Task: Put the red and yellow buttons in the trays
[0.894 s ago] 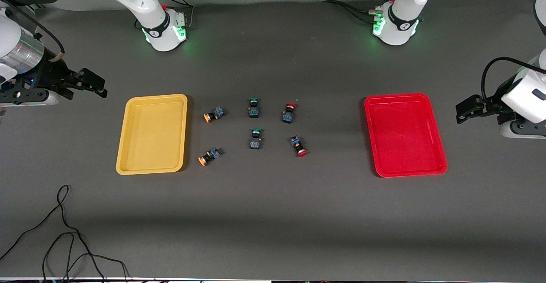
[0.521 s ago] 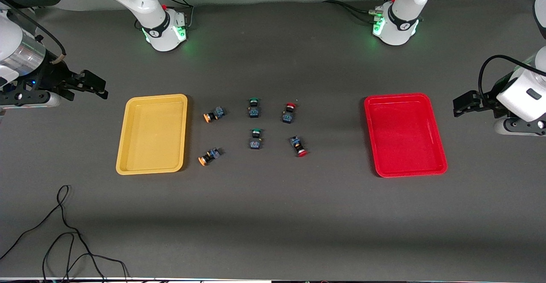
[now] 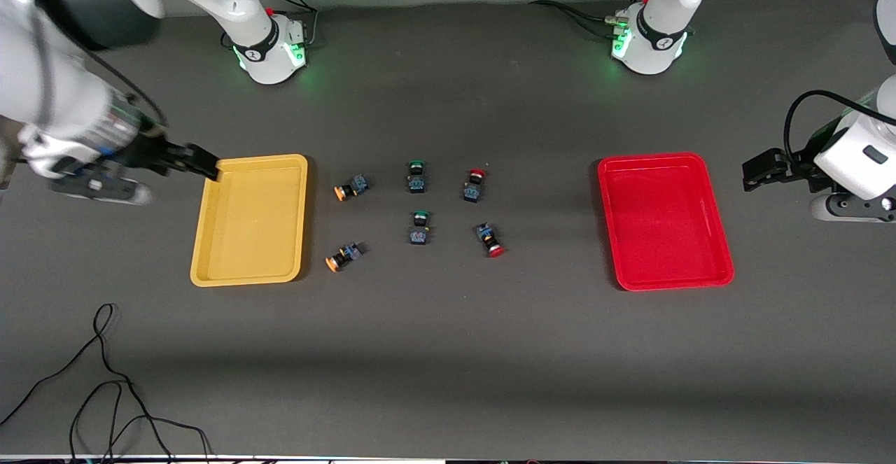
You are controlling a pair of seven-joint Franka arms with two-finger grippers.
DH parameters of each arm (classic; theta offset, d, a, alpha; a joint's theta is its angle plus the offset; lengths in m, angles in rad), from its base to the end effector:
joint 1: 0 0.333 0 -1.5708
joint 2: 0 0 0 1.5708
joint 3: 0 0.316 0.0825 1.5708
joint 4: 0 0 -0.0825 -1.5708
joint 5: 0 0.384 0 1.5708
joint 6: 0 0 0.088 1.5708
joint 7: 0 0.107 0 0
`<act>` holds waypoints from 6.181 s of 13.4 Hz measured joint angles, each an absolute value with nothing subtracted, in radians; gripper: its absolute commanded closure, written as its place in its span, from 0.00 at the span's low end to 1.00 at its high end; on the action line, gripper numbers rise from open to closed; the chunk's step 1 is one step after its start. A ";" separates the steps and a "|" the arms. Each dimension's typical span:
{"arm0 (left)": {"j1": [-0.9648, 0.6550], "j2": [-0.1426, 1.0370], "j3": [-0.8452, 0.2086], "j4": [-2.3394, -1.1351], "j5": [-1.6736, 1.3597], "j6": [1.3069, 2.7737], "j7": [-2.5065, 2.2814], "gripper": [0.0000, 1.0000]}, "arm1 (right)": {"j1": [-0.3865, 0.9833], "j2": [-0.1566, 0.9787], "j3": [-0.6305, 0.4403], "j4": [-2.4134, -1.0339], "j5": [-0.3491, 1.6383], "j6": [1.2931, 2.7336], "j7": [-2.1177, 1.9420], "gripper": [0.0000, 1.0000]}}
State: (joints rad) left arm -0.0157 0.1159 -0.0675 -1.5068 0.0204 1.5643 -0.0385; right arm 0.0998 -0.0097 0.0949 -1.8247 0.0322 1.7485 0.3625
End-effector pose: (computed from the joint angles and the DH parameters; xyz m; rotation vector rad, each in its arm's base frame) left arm 0.5861 -0.0444 0.5880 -3.1234 0.0702 0.0895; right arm 0.5417 0.1099 0.5244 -3.1165 0.2727 0.1133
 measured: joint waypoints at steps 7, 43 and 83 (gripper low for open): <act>-0.152 0.159 -0.112 -1.551 -0.018 1.584 -0.226 0.00 | 0.173 0.185 0.140 -1.941 0.032 2.002 0.785 0.00; -0.769 0.575 -0.107 -1.962 0.202 2.608 -0.892 0.54 | 0.230 -0.010 -0.173 -2.332 0.031 2.133 0.612 0.90; -0.020 0.218 -0.091 -2.483 0.023 2.608 -0.321 0.01 | 0.274 0.548 0.058 -1.840 0.190 2.284 0.981 0.92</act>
